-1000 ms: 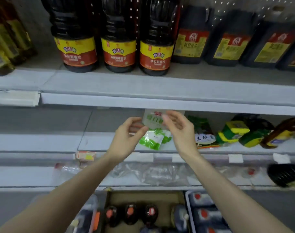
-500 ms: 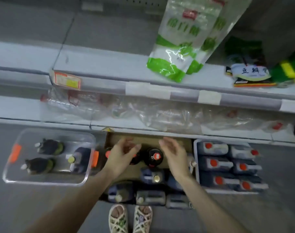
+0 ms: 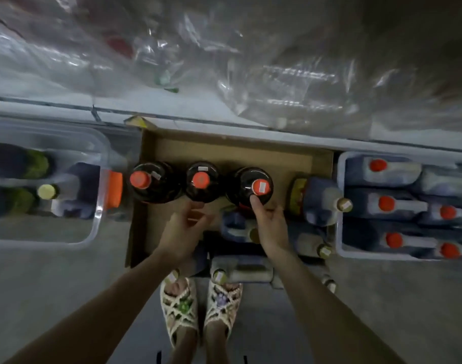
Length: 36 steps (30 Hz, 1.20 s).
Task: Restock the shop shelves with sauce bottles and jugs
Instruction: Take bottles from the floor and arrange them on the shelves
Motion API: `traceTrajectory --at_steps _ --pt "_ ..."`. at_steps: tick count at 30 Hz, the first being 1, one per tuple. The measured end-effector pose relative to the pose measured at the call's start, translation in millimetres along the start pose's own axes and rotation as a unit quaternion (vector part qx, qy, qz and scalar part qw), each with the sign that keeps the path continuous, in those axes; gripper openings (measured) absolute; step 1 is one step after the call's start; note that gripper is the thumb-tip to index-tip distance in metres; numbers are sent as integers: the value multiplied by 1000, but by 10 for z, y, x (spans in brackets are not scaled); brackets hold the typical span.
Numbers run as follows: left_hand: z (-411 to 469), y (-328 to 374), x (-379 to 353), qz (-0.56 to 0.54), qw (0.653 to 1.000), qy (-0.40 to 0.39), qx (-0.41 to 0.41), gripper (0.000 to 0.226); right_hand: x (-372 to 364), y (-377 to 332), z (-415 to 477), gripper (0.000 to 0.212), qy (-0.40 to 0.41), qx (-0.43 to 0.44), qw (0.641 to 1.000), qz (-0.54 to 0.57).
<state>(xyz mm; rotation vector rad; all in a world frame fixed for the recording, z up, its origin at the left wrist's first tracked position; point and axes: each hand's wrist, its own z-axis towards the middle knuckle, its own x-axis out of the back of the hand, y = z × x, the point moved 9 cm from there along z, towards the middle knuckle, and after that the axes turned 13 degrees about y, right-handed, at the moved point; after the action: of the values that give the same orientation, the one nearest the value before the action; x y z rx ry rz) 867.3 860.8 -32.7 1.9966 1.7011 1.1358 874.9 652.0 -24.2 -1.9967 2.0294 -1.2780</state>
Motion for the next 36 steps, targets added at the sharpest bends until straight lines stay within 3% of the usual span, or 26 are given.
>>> traceTrajectory --at_steps 11,17,19,22,26,29,32,36 --pt "294 -153 -223 4 1000 -8 6 29 -345 84 454 70 -32 -43 996 72" --pt "316 -138 -196 7 1000 -22 2 29 -481 27 526 121 -29 -59 986 154" --pt "303 -101 -168 5 1000 -24 1 29 -465 -39 563 110 -21 -55 982 181" --pt "260 -1 -91 -5 1000 -25 0 26 -385 -221 501 68 -21 -34 984 175" --pt "115 273 33 -22 999 -27 -14 10 -117 -480 343 76 3 -10 984 176" --pt "-69 615 168 -38 998 -31 -36 23 139 -801 83 74 -6 20 986 166" --pt "-290 1016 392 -50 997 -22 -53 41 450 -1191 -267 67 7 53 987 154" --pt "-732 1622 701 -73 994 -39 -70 36 845 -1737 -870 40 -18 110 985 133"
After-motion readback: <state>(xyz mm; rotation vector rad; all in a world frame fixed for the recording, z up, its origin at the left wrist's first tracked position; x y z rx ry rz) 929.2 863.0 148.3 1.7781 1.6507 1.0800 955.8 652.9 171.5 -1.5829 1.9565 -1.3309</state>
